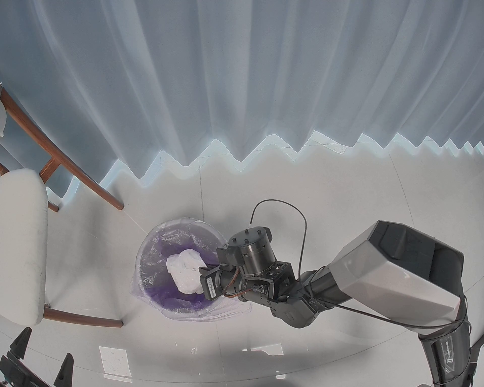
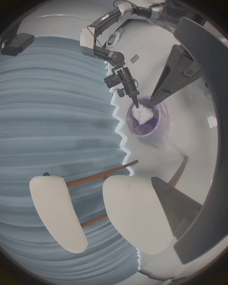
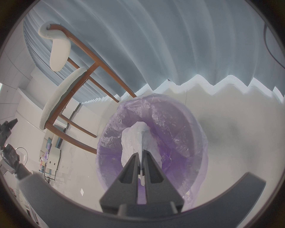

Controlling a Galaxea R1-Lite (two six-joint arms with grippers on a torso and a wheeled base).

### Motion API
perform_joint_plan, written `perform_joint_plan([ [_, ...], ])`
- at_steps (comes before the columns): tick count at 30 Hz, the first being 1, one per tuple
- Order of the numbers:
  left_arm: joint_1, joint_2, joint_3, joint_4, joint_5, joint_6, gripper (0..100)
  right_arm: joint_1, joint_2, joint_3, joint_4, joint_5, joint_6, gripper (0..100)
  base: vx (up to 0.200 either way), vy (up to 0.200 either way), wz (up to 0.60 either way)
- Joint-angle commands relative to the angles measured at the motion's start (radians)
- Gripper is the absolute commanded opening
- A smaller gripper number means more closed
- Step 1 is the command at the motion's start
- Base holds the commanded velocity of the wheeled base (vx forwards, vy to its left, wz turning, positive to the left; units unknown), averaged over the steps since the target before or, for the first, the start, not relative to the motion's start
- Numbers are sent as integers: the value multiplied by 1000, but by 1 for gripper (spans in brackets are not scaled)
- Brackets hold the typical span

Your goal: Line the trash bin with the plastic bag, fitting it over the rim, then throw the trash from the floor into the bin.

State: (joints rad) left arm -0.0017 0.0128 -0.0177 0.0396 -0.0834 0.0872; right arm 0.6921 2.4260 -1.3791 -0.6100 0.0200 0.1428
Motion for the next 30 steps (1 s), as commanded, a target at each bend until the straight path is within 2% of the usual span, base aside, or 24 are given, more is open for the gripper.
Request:
perform_joint_plan([
  [1, 0, -11, 4, 2, -7, 6, 100, 6, 53, -38, -1, -2, 1, 0, 0, 0, 0],
  [7, 2, -11, 5, 2, -2, 0, 100, 6, 82, -72, 1, -23, 4, 0, 0, 0, 0],
  [8, 2, -11, 5, 0, -2, 0, 100, 3, 85, -74, 1, -23, 4, 100, 0, 0, 0],
  [13, 2, -11, 5, -1, -2, 0, 100, 3, 84, -75, -1, -25, 14, 100, 0, 0, 0],
  [21, 2, -11, 7, -6, -2, 0, 100, 29, 16, -52, -1, -68, 21, 100, 0, 0, 0],
  [27, 2, -11, 12, -20, 1, -9, 100, 24, -209, 46, 1, -111, 64, 100, 0, 0, 0],
  [30, 2, -11, 12, -23, 1, -9, 100, -14, -341, 137, 3, -141, 100, 100, 0, 0, 0],
])
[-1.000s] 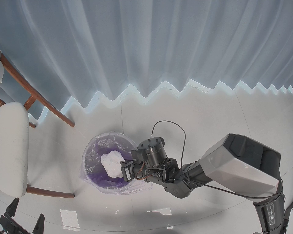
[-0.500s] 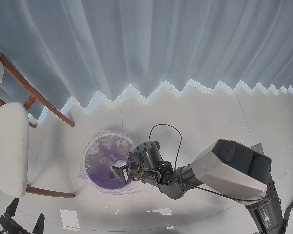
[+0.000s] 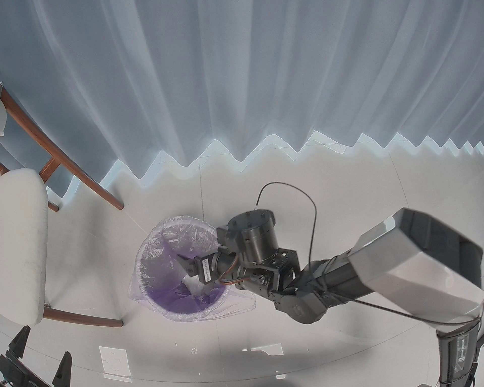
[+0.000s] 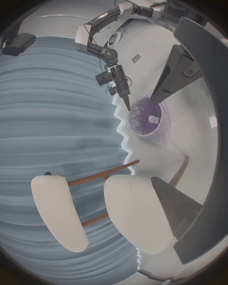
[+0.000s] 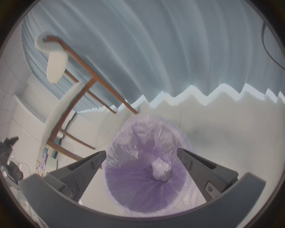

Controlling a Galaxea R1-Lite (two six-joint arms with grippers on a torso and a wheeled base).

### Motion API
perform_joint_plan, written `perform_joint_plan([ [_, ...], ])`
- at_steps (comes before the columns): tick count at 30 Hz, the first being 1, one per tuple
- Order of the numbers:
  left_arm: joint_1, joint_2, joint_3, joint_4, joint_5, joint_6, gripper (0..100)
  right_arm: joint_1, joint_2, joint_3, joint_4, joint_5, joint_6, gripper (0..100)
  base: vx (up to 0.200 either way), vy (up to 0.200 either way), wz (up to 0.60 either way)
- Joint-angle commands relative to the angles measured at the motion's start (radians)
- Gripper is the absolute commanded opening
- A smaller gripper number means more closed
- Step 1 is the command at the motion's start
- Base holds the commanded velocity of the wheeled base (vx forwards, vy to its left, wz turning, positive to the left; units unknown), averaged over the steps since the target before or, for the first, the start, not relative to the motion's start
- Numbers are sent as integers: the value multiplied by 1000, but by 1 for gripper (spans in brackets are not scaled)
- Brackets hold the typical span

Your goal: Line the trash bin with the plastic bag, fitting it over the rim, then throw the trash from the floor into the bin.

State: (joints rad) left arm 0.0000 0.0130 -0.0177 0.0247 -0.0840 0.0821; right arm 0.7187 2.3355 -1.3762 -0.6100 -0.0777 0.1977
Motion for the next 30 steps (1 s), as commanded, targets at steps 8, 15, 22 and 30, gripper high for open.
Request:
perform_joint_plan([
  [8, -2, -11, 8, 3, -6, 10, 100, -297, -680, 514, 4, -54, 26, 100, 0, 0, 0],
  [15, -2, -11, 12, -9, 9, -15, 100, -636, -1125, 931, 12, 4, -29, 100, 0, 0, 0],
  [22, 2, -13, 18, -19, 30, -25, 100, -696, -1539, 1192, 13, 55, -83, 100, 0, 0, 0],
  [30, 3, -13, 18, -25, 64, -58, 100, -699, -1906, 1338, 144, 52, -162, 100, 0, 0, 0],
])
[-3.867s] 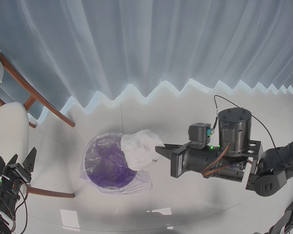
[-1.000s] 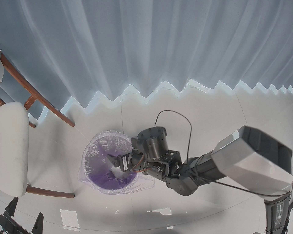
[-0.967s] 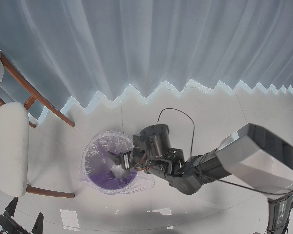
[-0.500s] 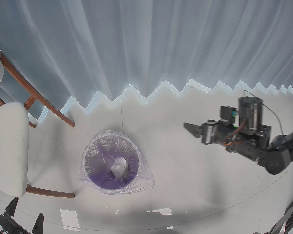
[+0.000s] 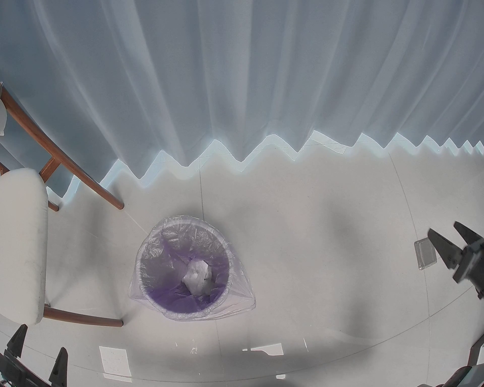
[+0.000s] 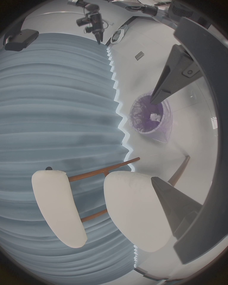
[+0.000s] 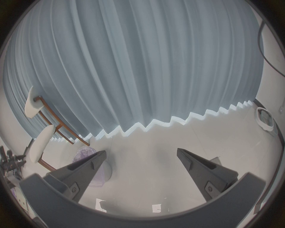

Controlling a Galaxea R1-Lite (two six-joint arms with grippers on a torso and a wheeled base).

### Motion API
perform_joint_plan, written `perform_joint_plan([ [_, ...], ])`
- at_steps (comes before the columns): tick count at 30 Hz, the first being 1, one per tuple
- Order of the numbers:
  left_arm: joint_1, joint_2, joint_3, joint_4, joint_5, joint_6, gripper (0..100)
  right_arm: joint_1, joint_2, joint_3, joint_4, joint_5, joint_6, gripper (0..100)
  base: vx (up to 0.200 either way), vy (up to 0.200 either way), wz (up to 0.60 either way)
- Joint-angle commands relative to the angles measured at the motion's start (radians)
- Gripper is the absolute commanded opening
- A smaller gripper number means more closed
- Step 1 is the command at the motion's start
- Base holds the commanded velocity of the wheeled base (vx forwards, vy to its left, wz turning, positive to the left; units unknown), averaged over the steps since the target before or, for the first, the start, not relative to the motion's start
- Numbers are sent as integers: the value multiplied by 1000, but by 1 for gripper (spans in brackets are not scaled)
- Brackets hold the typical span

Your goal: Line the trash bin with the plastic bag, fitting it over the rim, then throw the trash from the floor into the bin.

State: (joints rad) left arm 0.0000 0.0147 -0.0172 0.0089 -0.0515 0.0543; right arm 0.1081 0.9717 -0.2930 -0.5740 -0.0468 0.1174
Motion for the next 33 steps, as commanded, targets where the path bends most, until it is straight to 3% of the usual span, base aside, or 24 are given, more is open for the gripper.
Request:
perform_joint_plan([
  [1, 3, -15, 17, -9, 32, -30, 100, -88, -558, 256, 120, 21, -85, 100, 0, 0, 0],
  [7, 0, -15, 17, -9, 16, -16, 100, -97, -972, 276, 516, 33, -214, 100, 0, 0, 0],
  [11, 0, -13, 17, -10, -47, 36, 100, -107, -972, 293, 508, 30, -219, 100, 0, 0, 0],
  [15, 0, -13, 17, -10, -50, 42, 100, -107, -970, 293, 513, 27, -199, 100, 0, 0, 0],
  [19, 0, -13, 17, -14, -47, 32, 100, -107, -970, 293, 514, -33, -110, 100, 0, 0, 0],
  [21, 0, -13, 17, -14, -47, 29, 100, -107, -970, 293, 513, -33, -111, 100, 0, 0, 0],
  [27, 0, -13, 17, -14, -47, 29, 100, -107, -970, 293, 517, -5, -93, 100, 0, 0, 0],
  [33, 0, -13, 17, -14, -34, 19, 100, -107, -972, 284, 548, 81, -133, 100, 0, 0, 0],
])
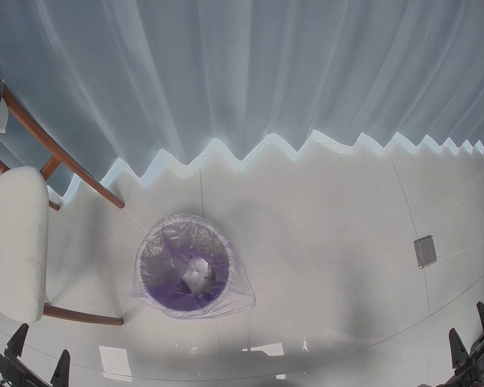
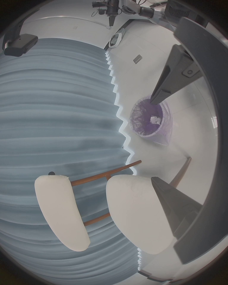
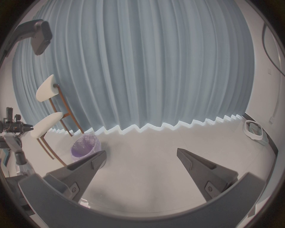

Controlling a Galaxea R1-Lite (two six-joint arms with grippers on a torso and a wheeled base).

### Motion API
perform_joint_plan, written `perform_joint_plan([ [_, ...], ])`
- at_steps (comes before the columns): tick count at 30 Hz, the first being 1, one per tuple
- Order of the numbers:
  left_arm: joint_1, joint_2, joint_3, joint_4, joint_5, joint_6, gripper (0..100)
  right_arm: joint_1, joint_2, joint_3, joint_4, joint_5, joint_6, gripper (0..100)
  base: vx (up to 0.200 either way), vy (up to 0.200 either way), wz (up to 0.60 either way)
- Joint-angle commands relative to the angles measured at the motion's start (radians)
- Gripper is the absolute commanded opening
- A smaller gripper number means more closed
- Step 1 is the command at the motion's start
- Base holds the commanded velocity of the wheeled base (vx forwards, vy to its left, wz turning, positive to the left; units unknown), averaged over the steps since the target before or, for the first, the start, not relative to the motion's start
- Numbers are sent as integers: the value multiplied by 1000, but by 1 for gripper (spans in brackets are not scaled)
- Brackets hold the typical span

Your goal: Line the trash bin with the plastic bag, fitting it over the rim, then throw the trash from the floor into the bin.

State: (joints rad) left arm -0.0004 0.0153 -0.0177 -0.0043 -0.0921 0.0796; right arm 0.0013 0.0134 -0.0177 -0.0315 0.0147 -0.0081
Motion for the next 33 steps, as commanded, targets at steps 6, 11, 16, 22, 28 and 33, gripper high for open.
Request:
perform_joint_plan([
  [6, 0, -15, 18, 1, 22, -15, 100, 0, -10, 15, 39, 25, -1, 100, 0, 0, 0],
  [11, 0, -15, 18, 3, 26, -21, 100, -1, -10, 13, 41, -22, 25, 100, 0, 0, 0],
  [16, 2, -15, 18, 4, 52, -41, 100, -1, -13, 13, 39, -15, 28, 100, 0, 0, 0],
  [22, 0, -15, 18, 3, 54, -47, 100, -1, -13, 16, 30, -22, 8, 100, 0, 0, 0],
  [28, 0, -15, 18, 3, 55, -47, 100, -1, -13, 16, 30, -22, 8, 100, 0, 0, 0],
  [33, 0, -15, 18, 3, 55, -47, 100, -1, -13, 16, 30, -22, 8, 100, 0, 0, 0],
])
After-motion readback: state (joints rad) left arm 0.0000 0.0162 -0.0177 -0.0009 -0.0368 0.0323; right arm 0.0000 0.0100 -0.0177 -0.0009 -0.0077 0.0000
